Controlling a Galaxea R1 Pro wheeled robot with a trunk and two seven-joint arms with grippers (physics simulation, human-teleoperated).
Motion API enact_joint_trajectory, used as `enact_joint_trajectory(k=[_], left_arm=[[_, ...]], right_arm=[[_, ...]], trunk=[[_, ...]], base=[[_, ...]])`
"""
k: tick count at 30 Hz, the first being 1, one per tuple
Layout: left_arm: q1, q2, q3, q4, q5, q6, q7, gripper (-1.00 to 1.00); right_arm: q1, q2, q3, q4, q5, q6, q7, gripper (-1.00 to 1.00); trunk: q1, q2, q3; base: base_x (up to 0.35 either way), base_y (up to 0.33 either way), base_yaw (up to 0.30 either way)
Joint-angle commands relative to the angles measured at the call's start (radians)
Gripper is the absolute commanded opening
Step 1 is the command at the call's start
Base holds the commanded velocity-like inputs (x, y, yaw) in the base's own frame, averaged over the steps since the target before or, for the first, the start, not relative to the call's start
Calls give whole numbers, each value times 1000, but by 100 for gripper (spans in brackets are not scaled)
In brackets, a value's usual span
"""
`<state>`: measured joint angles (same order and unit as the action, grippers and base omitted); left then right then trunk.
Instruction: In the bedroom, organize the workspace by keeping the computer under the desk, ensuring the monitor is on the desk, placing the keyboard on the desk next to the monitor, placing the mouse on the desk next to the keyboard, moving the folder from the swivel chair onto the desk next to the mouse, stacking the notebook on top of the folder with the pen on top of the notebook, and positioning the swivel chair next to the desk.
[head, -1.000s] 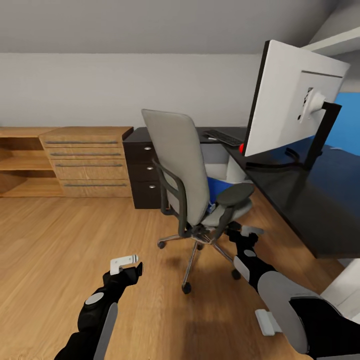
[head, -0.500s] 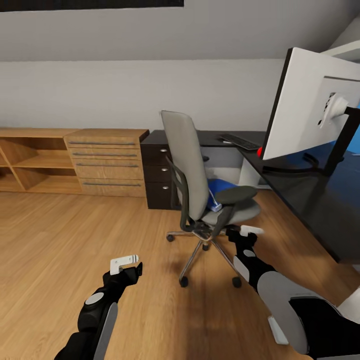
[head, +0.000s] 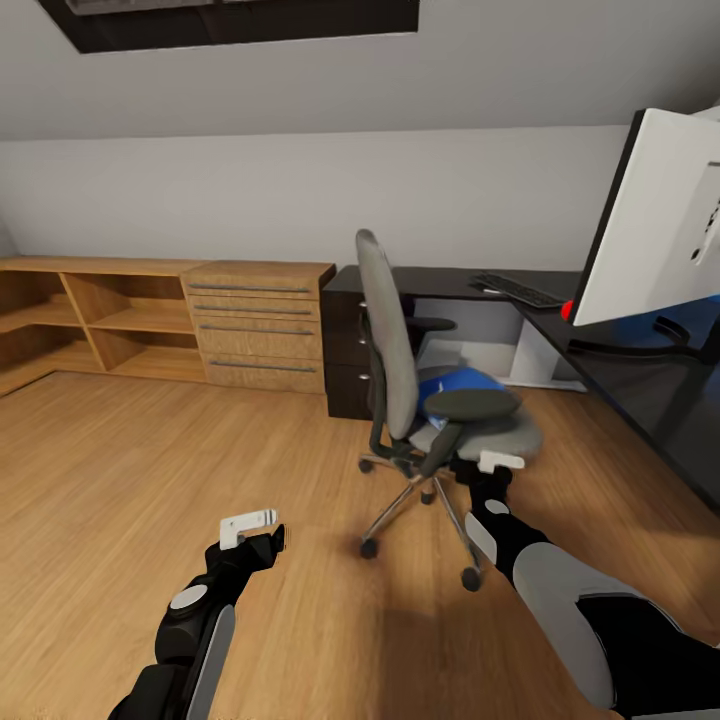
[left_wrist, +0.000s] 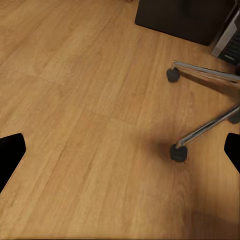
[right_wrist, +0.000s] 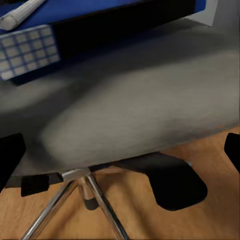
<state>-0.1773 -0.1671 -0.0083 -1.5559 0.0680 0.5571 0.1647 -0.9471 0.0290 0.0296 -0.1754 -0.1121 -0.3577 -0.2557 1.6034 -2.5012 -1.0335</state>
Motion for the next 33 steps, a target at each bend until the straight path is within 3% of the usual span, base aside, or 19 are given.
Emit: enact_joint_trajectory(k=[1,33], left_arm=[[-1,0,-1,-1,7,4,7,100],[-1,0,-1,22,6,-1,9,100]], right_arm=[[-1,0,7,0,-7,-4,1,100],[-1,9,8,2,-8,-4,5,100]], trunk=[[0,0,0],[0,0,27]], base=[[-15,18,215],[0,0,239]])
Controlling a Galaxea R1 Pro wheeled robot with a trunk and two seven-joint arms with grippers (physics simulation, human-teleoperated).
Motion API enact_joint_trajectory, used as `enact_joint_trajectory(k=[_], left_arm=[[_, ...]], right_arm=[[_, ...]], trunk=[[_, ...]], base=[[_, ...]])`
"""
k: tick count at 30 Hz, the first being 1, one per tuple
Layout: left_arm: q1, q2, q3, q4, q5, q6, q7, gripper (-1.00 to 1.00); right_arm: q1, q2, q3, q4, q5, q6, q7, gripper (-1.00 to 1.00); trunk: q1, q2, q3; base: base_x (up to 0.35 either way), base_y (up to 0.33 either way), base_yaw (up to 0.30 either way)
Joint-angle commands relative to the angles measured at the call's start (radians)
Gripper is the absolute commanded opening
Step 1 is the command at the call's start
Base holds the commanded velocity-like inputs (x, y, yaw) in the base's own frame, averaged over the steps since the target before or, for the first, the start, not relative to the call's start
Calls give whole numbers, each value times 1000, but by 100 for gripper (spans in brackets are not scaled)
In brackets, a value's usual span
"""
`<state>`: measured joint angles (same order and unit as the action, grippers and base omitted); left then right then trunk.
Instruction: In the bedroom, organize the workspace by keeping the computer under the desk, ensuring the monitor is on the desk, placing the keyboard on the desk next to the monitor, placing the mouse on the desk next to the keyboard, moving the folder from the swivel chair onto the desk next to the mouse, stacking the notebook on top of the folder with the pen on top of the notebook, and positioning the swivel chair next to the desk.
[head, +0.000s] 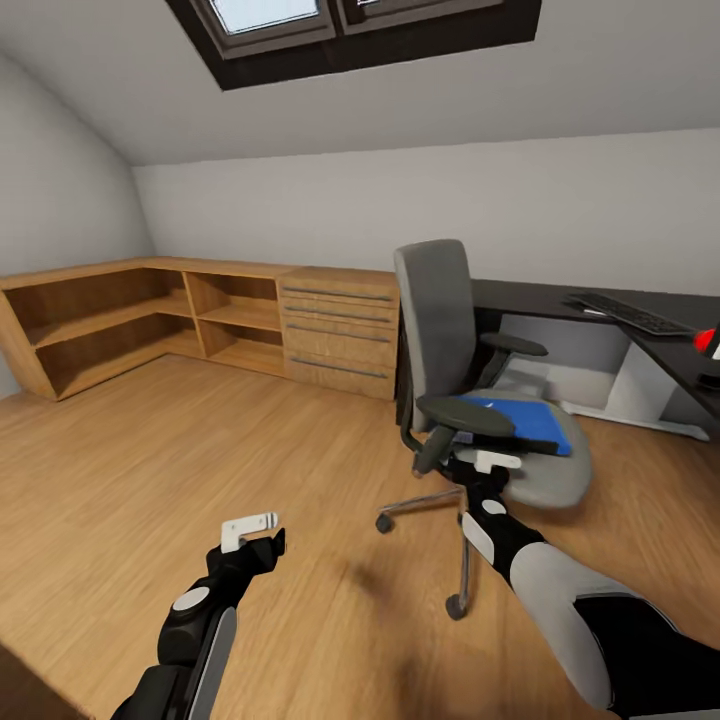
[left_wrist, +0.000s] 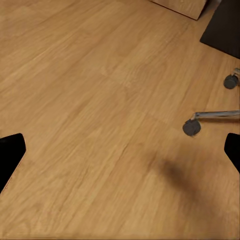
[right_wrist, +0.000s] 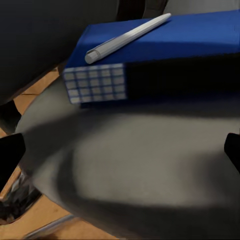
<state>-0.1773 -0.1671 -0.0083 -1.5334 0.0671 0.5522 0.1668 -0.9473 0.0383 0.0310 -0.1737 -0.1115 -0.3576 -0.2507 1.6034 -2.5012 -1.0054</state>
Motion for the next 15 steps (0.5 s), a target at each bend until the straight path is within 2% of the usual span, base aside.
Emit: enact_joint_trajectory(k=[1,6,15], left_arm=[[-1,0,-1,-1,7,4,7,100],[-1,0,-2,-1,7,2,7,100],[-1,0,-1,-1,7,3,7,100]], right_arm=[[-1,0,6,0,-8,-4,0,100],[-1,-1,6,-1,-8,-4,-2,100],[-1,-1,5,-1,-8,-4,-2,100]], trunk=[[0,0,0],[0,0,0],[0,0,1]], base=[[0,0,203],[-22,-21,54],[-224,-189,2]])
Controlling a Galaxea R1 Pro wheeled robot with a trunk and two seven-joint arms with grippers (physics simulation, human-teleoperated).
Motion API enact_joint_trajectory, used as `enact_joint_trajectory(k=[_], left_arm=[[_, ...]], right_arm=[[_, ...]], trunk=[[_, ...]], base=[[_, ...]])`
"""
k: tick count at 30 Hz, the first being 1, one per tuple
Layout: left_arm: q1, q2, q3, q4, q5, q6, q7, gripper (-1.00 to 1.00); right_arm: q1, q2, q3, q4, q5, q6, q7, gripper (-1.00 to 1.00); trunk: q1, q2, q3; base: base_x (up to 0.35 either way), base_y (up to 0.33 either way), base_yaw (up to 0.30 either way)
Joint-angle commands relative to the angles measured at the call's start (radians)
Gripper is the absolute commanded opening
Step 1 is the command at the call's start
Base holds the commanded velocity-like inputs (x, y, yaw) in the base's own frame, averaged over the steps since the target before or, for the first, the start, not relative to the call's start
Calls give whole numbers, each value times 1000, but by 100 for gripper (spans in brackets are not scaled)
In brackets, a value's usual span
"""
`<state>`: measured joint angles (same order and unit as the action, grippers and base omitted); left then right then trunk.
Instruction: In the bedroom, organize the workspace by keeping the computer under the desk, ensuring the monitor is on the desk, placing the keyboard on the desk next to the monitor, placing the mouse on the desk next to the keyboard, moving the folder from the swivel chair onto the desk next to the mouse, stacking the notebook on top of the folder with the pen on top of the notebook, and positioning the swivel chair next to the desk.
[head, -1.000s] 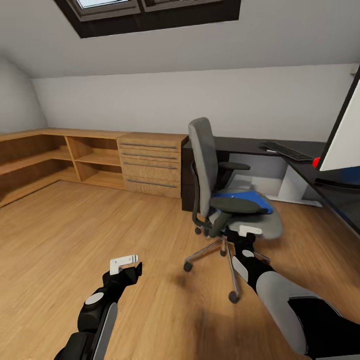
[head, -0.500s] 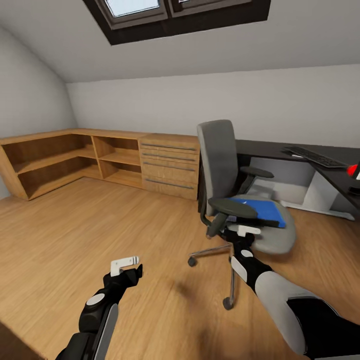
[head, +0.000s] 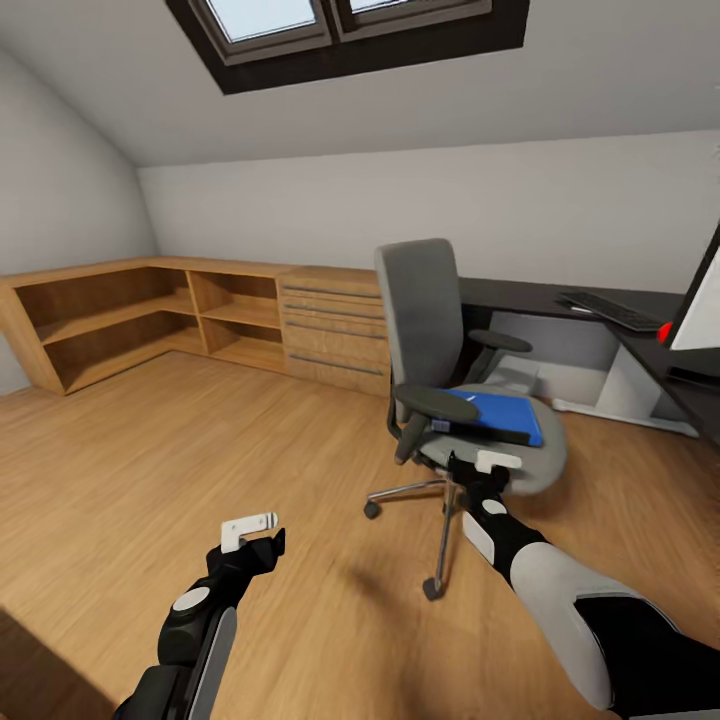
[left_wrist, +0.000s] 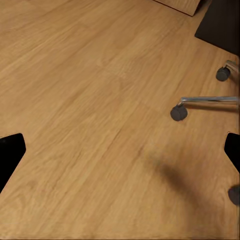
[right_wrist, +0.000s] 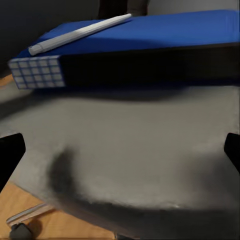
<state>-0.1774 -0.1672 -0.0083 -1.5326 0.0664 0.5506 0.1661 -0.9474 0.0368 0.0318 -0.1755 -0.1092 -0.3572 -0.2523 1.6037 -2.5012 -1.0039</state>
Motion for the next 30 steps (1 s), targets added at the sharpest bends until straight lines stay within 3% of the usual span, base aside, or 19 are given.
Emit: enact_joint_trajectory(k=[1,7,25,26,29,30], left_arm=[[-1,0,-1,-1,7,5,7,100],[-1,0,-1,-1,7,5,7,100],[-1,0,7,-3,9,3,13,100],[-1,0,9,-3,9,3,13,100],[-1,0,10,-3,9,3,13,100],[-1,0,16,-3,9,3,13,100]], right_arm=[[-1,0,4,1,-10,-5,0,100],[-1,0,4,0,-10,-5,2,100],[-1,-20,-11,-3,-38,-37,3,100],[0,-25,-15,-3,-100,-44,10,100],[-1,-38,-16,0,-182,-46,41,100],[0,-42,-16,1,-235,-46,68,100]], trunk=[[-1,0,-1],[-1,0,-1],[-1,0,-1],[-1,0,-1],[-1,0,-1],[-1,0,-1]], base=[[-162,-135,0],[-71,-48,-80],[-3,-2,-236],[0,0,-94],[0,0,-52],[0,0,-16]])
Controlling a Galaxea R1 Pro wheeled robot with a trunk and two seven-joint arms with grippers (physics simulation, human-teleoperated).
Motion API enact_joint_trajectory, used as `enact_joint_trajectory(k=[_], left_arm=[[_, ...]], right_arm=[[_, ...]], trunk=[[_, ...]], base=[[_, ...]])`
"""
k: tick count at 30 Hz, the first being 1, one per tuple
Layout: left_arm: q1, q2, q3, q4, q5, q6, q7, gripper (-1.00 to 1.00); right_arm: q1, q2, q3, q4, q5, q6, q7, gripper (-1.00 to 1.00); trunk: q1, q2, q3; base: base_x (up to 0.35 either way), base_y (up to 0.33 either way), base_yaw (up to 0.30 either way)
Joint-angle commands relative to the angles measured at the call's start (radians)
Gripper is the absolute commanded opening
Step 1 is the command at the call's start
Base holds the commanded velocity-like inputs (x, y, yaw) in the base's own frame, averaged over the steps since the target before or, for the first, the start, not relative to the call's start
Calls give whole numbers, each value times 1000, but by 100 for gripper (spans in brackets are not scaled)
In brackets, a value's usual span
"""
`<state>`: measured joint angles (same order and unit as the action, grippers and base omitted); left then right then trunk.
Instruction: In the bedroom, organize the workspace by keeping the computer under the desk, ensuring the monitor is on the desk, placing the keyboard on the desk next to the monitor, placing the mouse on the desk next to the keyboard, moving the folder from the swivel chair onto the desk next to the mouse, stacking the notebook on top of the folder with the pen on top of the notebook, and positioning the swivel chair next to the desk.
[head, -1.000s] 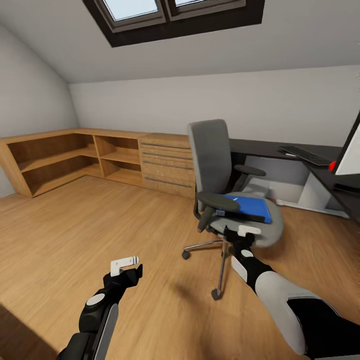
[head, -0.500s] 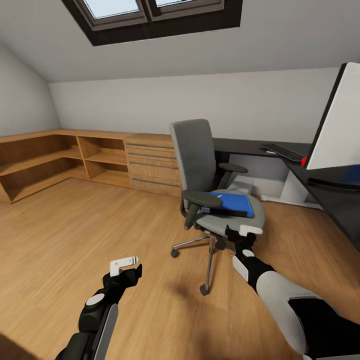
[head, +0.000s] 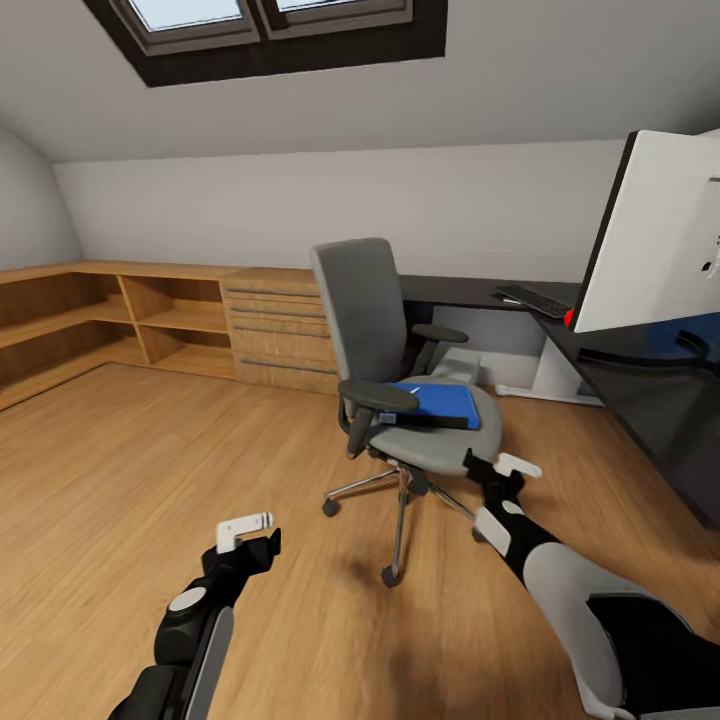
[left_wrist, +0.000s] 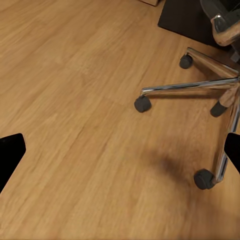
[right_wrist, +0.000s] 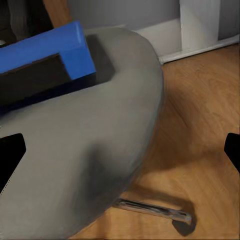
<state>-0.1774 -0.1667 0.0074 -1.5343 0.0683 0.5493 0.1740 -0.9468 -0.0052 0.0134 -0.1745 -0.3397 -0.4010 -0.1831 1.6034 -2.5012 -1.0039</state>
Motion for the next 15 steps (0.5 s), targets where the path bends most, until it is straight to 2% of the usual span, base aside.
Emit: enact_joint_trajectory(k=[1,4,5,10,15], left_arm=[[-1,-1,6,-1,8,5,5,100],[-1,-1,15,-1,8,5,4,100],[-1,-1,15,-1,9,5,4,100],[-1,-1,17,-1,10,5,4,100],[-1,-1,18,-1,10,5,4,100]], right_arm=[[-1,-1,2,1,-41,-3,11,100],[0,0,3,2,-107,-4,27,100],[0,0,3,2,-115,-4,28,100],[0,-4,1,1,-143,-1,34,100],[0,-6,0,-1,-146,1,34,100]], trunk=[[0,0,-1],[0,0,-1],[0,0,-1],[0,0,-1],[0,0,-1]], base=[[0,0,-10],[0,0,-6],[0,0,-3],[0,0,-1],[0,0,0]])
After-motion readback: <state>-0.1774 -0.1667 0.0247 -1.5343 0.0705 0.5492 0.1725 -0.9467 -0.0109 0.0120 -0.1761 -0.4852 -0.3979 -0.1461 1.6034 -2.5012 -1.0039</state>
